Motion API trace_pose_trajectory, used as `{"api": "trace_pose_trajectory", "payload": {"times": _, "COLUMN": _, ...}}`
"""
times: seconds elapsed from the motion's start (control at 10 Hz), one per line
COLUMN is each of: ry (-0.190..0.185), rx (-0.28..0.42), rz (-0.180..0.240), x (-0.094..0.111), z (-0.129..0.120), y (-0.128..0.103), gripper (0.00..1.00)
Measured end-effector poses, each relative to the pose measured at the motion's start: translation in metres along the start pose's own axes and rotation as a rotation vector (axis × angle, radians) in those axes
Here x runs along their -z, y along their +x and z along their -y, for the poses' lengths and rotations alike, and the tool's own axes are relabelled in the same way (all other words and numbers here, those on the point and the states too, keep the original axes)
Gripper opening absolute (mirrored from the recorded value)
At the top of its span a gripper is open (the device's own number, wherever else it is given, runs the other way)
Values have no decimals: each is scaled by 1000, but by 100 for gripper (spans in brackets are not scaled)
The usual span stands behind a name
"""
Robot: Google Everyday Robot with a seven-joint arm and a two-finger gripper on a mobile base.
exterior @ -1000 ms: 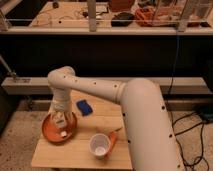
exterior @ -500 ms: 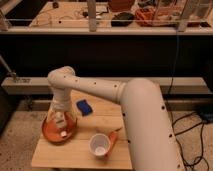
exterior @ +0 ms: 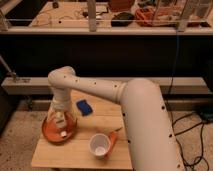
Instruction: Place the bottle in the ceramic bowl
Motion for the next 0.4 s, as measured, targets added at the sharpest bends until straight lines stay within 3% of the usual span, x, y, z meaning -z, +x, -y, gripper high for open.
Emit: {"api": "trace_pose_trajectory", "payload": {"times": 0.4, "ry": 1, "rx": -5, "rz": 0, "x": 0, "z": -1, "y": 0, "gripper": 80}}
